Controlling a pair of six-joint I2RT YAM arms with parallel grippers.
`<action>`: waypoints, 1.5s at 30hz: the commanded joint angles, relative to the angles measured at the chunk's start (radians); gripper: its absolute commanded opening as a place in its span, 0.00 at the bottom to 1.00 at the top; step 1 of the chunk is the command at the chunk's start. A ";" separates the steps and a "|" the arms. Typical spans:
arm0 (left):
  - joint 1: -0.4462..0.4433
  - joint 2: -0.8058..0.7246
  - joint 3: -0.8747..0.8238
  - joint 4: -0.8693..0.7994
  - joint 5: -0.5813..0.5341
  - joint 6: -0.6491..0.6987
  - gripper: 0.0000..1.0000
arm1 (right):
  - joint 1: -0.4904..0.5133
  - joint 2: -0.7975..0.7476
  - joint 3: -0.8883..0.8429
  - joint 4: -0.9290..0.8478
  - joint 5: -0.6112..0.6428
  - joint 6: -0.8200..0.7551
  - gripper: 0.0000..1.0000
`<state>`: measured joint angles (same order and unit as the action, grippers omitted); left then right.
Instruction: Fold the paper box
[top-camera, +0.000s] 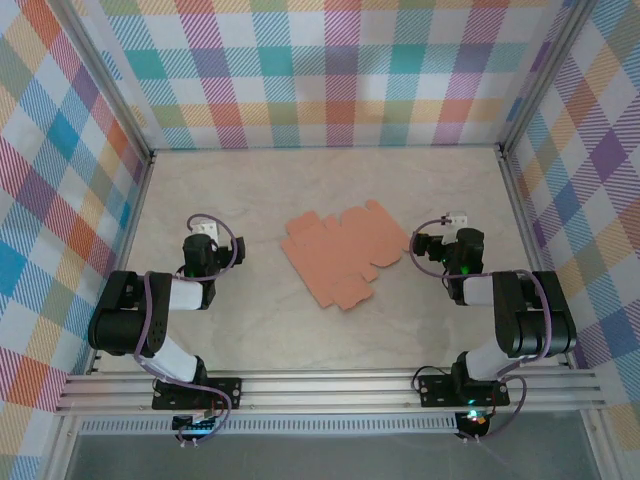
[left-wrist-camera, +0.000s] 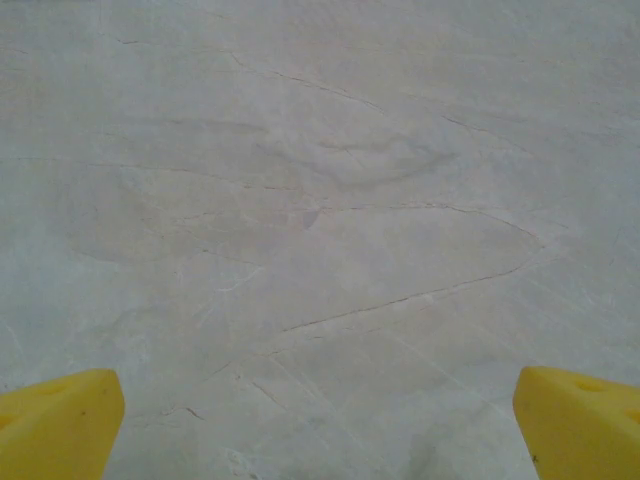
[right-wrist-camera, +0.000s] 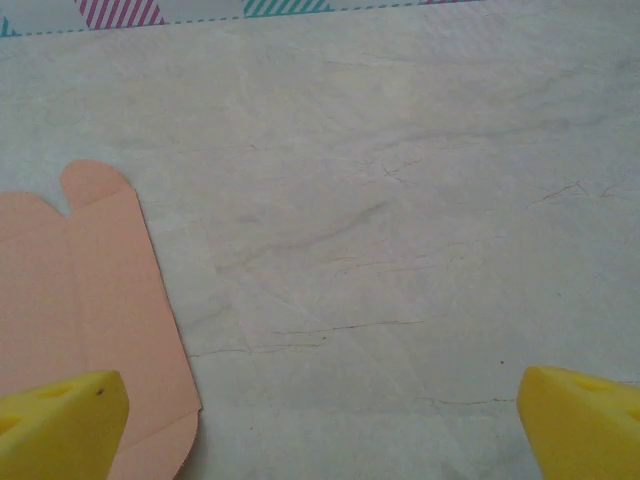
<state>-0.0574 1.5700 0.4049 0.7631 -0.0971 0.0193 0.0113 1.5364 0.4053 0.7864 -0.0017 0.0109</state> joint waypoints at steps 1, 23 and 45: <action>-0.008 -0.007 0.020 0.035 0.007 0.007 1.00 | -0.007 -0.003 0.006 0.045 -0.018 0.000 1.00; -0.009 -0.023 0.024 0.016 0.020 0.016 1.00 | -0.007 -0.012 -0.008 0.064 -0.017 0.004 1.00; -0.186 -0.377 0.276 -0.766 0.151 -0.505 1.00 | 0.004 -0.619 0.142 -0.941 -0.437 0.726 1.00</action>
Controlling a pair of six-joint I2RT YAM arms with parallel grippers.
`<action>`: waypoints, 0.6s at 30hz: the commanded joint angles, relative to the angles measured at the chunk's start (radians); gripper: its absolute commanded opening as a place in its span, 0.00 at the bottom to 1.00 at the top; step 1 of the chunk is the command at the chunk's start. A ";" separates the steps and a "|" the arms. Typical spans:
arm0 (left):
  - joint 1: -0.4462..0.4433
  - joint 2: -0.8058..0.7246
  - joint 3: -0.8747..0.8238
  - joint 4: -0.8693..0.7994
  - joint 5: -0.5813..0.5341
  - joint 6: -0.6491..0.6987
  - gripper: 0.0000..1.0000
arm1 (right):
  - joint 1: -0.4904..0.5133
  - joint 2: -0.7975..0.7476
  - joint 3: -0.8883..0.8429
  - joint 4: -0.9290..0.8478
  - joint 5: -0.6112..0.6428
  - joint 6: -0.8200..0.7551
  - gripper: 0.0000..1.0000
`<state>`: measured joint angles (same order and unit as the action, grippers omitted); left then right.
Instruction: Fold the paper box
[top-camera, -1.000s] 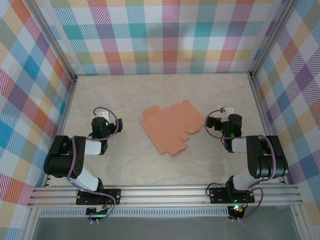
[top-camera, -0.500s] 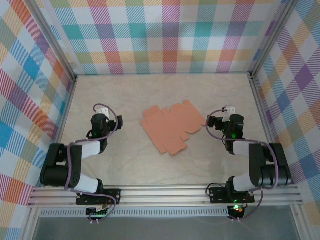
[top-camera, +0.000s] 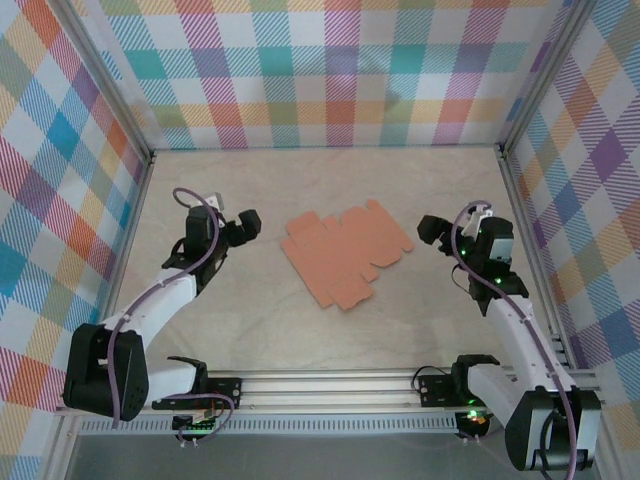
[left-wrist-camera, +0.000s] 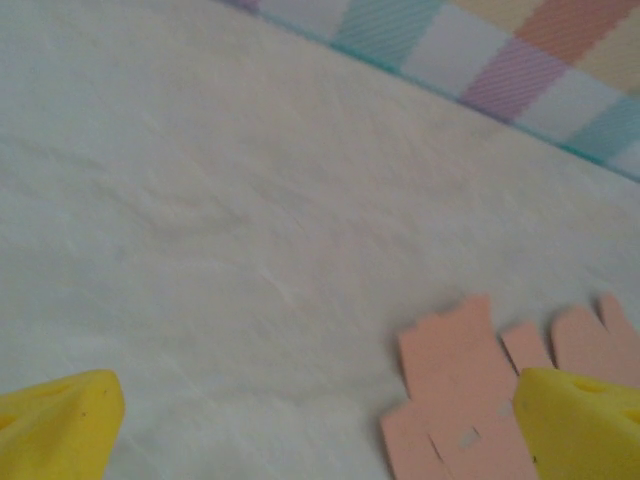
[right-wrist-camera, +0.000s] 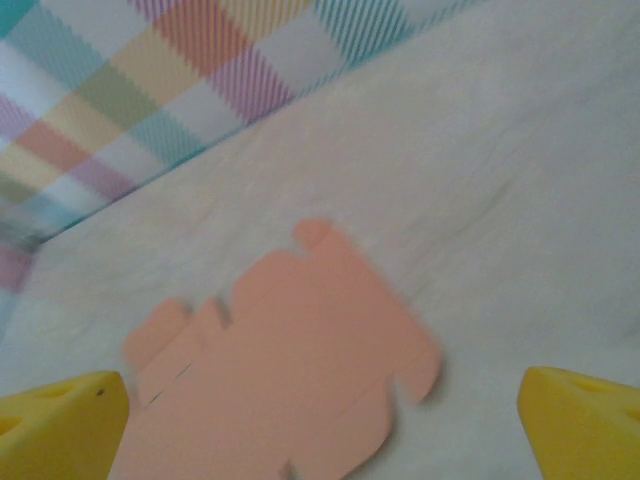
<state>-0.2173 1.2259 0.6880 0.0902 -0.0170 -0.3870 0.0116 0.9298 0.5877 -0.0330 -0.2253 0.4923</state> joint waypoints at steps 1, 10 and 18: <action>-0.040 -0.035 -0.011 -0.100 0.073 -0.098 1.00 | 0.022 -0.019 -0.073 -0.084 -0.245 0.313 1.00; -0.071 -0.010 -0.001 -0.108 0.038 -0.090 1.00 | 0.398 0.141 -0.152 0.080 -0.130 0.578 0.94; -0.074 0.013 0.004 -0.112 0.033 -0.084 1.00 | 0.552 0.348 -0.113 0.128 -0.050 0.699 0.80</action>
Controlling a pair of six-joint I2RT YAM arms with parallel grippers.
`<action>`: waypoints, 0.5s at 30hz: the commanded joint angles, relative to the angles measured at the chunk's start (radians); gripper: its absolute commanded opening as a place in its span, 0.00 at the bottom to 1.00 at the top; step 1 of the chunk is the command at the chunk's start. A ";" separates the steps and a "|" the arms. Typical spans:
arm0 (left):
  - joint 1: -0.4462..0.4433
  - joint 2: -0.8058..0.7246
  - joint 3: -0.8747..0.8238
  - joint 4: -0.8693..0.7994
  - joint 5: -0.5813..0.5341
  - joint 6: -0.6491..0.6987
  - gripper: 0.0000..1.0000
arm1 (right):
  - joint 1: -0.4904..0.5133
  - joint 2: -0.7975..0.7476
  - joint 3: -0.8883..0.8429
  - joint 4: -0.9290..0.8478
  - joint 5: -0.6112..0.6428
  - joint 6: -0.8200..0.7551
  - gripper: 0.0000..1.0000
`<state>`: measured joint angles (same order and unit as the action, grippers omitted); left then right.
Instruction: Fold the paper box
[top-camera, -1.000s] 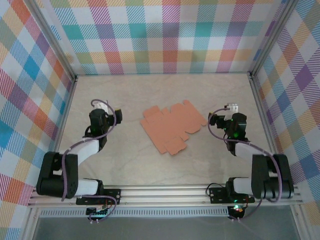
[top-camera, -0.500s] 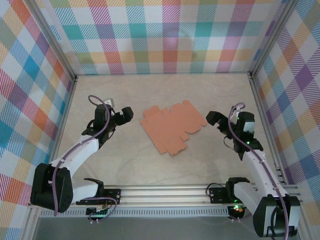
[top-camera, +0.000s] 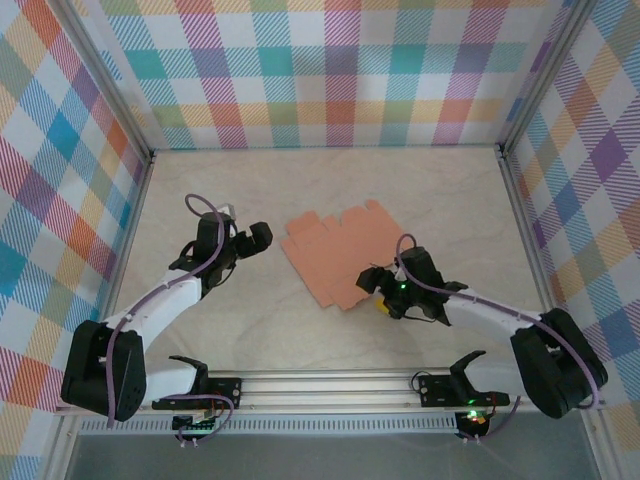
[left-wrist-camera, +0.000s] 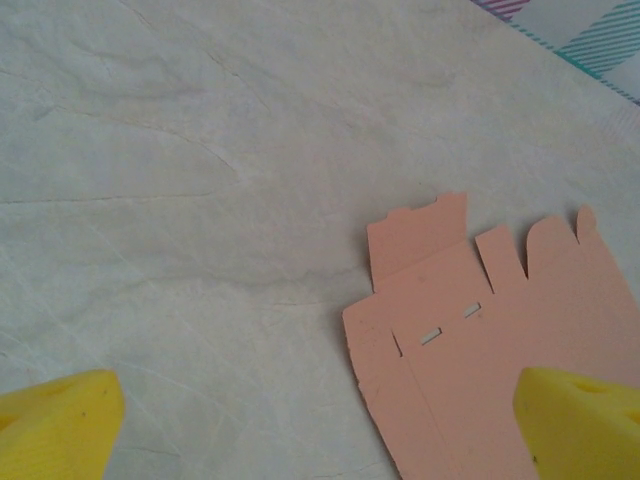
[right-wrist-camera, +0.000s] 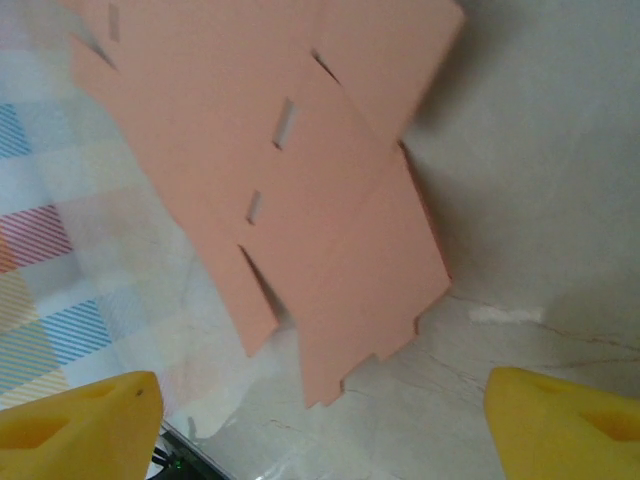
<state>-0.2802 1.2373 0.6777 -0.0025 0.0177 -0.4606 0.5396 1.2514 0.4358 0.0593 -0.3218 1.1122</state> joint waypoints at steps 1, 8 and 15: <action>-0.011 -0.001 0.008 -0.019 -0.006 -0.010 1.00 | 0.030 0.047 0.040 0.053 0.046 0.086 0.76; -0.011 0.014 0.010 -0.020 -0.008 -0.009 1.00 | 0.051 0.158 0.087 0.106 0.033 0.098 0.43; -0.011 -0.006 -0.009 -0.027 -0.007 0.011 1.00 | 0.046 0.227 0.128 0.072 0.031 0.053 0.09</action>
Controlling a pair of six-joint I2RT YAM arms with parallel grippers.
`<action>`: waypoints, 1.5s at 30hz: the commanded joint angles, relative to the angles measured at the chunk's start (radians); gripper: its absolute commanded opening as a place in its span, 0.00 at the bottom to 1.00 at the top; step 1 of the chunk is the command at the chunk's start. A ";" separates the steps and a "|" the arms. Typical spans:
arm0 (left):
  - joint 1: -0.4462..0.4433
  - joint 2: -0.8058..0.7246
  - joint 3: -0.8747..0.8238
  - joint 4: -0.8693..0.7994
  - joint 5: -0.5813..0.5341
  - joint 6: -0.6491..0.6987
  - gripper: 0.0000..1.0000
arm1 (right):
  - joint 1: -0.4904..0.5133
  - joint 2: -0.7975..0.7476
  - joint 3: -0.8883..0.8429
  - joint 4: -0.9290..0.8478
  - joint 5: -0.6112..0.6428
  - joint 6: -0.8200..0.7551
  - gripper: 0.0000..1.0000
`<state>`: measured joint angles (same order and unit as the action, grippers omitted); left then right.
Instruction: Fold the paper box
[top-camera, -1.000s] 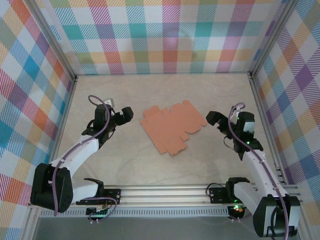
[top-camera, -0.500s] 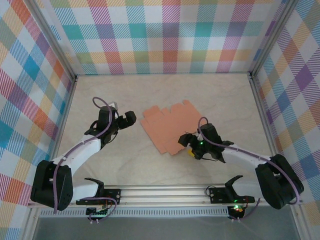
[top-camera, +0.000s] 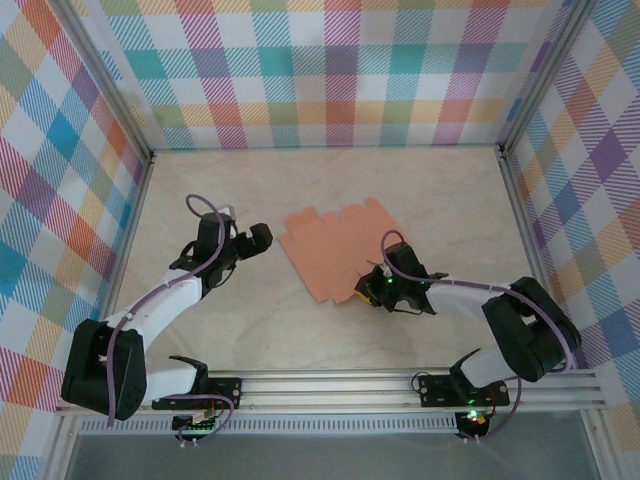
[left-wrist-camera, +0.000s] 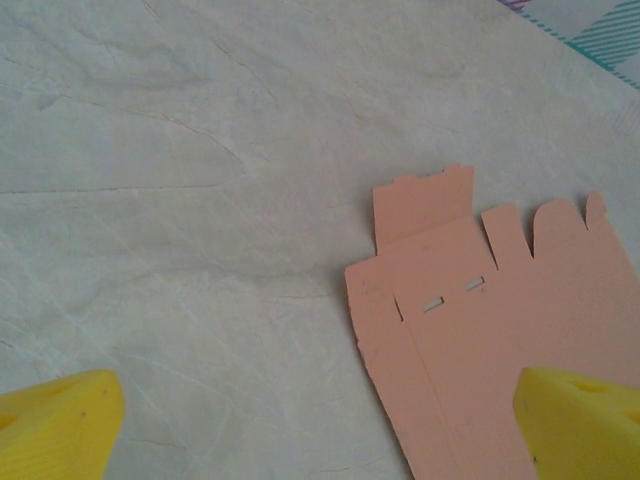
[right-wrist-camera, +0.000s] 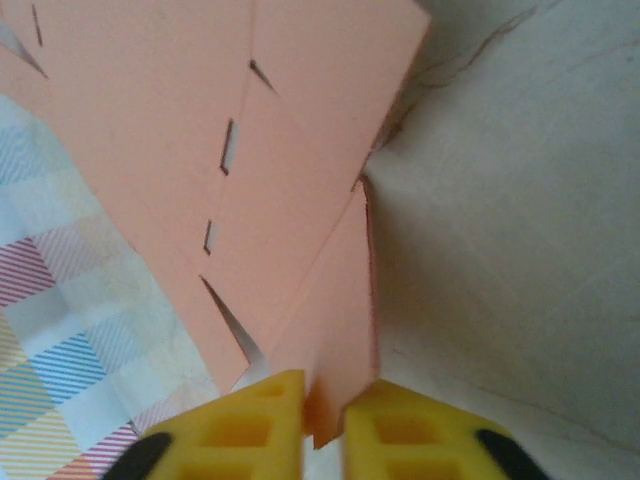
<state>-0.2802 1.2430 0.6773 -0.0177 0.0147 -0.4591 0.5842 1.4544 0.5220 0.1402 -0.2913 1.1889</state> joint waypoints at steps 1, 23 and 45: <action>-0.011 -0.008 -0.008 -0.007 -0.012 0.014 1.00 | -0.002 0.032 0.054 -0.029 -0.001 -0.043 0.03; -0.011 0.121 0.086 -0.063 -0.017 0.133 1.00 | -0.190 0.530 0.855 -1.038 -0.331 -1.198 0.00; 0.079 0.387 0.445 -0.552 0.128 0.326 0.89 | -0.288 0.020 0.431 -0.492 -0.384 -0.755 0.99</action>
<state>-0.2432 1.6222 1.1053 -0.3653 0.1349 -0.2131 0.2897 1.5124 1.0309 -0.4942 -0.5823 0.3065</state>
